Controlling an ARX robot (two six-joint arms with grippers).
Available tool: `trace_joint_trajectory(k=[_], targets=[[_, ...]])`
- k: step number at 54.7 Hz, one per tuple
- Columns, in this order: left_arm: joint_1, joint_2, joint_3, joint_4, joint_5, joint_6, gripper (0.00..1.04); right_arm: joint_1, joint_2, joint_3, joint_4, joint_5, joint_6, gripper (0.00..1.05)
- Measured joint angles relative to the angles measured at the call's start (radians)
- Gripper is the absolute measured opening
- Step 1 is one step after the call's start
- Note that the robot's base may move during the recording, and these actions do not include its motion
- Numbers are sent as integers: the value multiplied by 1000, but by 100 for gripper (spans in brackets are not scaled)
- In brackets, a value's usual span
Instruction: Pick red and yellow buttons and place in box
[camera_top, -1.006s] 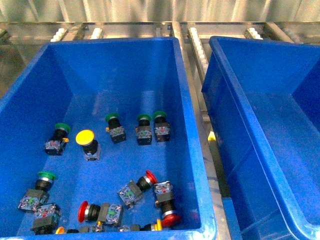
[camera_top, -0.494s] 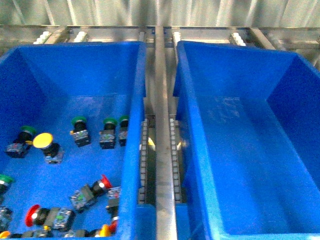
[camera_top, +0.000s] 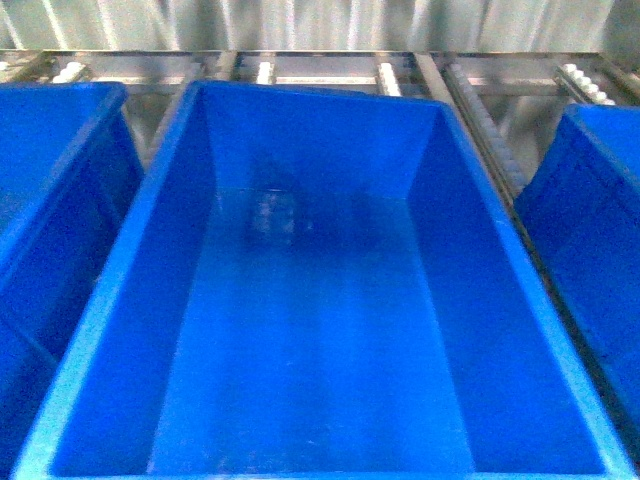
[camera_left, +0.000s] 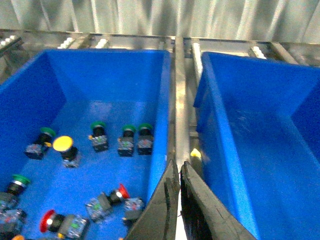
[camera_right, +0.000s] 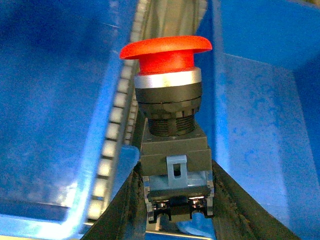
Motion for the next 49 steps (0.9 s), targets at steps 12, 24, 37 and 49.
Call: trace_joint_trajectory(k=[12,24,37,49], targets=[[0,-51,0,-31,0,1,2,10,19,-1,18,-2,0,27],[0,-51,0,-31,0,2,29,83,66,-2,63,20,8,26],[2,-51,0,-31,3,3,73,198,132,-3,143,95,51,26],[2,-51,0,-31,1,5,96,282,206,-1,176,99,59,26]])
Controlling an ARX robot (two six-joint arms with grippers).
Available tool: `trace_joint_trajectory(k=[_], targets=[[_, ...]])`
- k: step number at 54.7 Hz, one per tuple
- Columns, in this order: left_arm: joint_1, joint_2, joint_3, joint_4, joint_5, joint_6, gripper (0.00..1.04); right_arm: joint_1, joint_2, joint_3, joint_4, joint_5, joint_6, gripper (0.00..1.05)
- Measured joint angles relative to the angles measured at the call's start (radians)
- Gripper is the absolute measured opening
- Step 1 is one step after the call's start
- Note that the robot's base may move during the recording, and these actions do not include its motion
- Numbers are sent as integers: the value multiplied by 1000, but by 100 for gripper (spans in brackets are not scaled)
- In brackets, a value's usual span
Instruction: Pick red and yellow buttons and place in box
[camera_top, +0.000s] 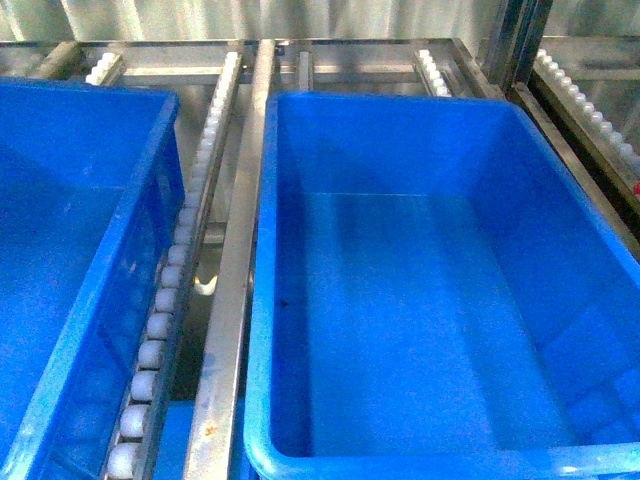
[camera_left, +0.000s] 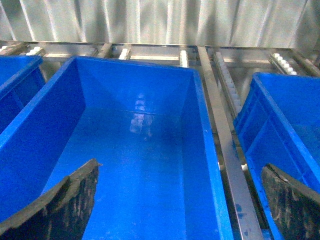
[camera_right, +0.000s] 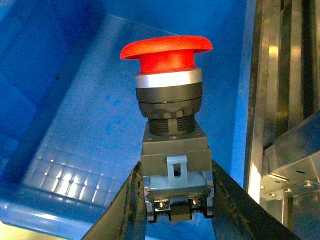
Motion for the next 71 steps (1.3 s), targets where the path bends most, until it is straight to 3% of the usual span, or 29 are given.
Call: trace_joint_trajectory(k=[16,23,31,43,71], targets=[[0,0,0,0,0,1,97,18,87,17,70,23,0,26],[0,0,0,0,-8,0,97,19,177,55,119,-30,0,26],[0,0,0,0,-3,0,97,-34,435,195,237,-79,16,26],[0,0,0,0,-1,0,97,-75,738,394,257,-104,131,26],[0,0,0,0,-1,0,97,-68,1129,686,240,28,292,26]])
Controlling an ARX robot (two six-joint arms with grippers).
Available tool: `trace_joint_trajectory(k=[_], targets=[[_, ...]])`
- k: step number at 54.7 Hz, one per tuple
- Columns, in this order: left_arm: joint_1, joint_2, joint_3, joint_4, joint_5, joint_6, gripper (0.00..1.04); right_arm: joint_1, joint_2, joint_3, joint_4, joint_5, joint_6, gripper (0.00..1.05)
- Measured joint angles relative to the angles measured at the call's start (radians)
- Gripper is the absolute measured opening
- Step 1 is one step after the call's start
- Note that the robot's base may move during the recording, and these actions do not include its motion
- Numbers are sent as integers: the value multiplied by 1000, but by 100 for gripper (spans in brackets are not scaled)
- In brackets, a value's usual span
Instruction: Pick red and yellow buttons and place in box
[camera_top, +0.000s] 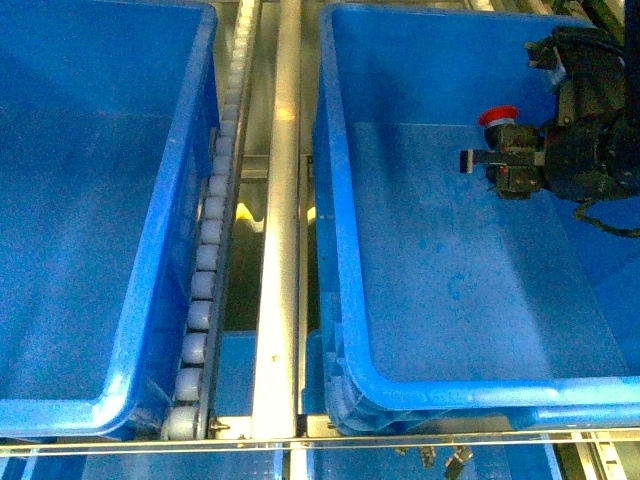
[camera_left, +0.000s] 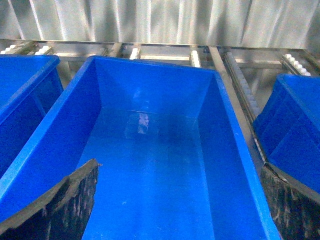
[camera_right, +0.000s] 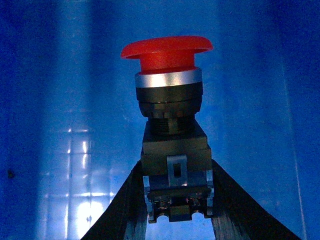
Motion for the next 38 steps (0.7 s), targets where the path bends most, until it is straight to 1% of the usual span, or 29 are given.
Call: trace_joint_trajectory(k=[10,14,18,21,23,24,30,32,36,38], targets=[[0,0,0,0,0,0,97,0,73,86,-24,31,-5,26],[0,0,0,0,0,0,97,-1,88,105,-33,43,-12,36],[0,0,0,0,0,0,97,-1,94,118,-35,57,-13,49],[0,0,0,0,0,0,97,-1,94,118,-32,58,-14,55],[0,0,0,0,0,0,97,-1,94,116,-23,62,-20,62],[0,0,0,0,0,0,97,-2,90,111,-9,65,-22,68],[0,0,0,0,0,0,97,-4,58,66,33,55,-21,84],[0,0,0,0,0,0,97,-6,36,32,53,50,-21,90],[0,0,0,0,0,0,97,-6,-19,-37,72,48,-12,99],[0,0,0,0,0,0,97,-6,-56,-77,85,41,-4,98]])
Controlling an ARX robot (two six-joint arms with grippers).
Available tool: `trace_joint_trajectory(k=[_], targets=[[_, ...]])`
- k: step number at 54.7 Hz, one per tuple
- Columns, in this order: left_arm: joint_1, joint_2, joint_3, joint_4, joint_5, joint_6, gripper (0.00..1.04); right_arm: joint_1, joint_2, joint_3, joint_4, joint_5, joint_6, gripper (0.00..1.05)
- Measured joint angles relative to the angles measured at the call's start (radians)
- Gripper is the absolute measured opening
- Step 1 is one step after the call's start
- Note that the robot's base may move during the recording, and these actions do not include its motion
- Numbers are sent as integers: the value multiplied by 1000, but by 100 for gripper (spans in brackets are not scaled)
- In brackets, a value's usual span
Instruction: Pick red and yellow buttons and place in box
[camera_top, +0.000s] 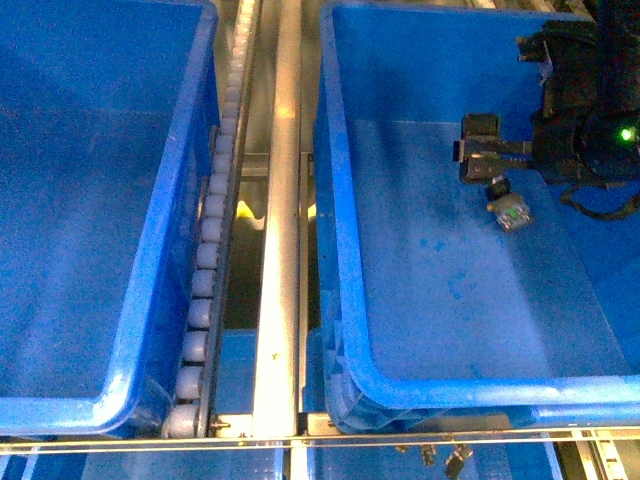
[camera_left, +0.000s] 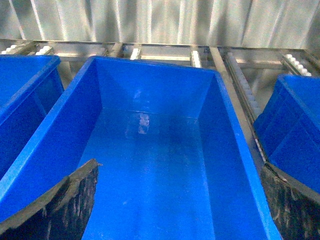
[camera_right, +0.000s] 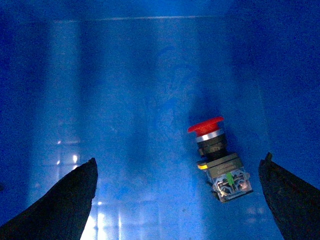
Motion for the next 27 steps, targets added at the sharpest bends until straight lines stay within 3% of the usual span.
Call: trace_joint_trajectory(k=[14,27], targets=[[0,0,0,0,0,0,97,33,-367,-313,6,8,73,98],[0,0,0,0,0,0,97,166,-927,-564,-279,140,223,98]])
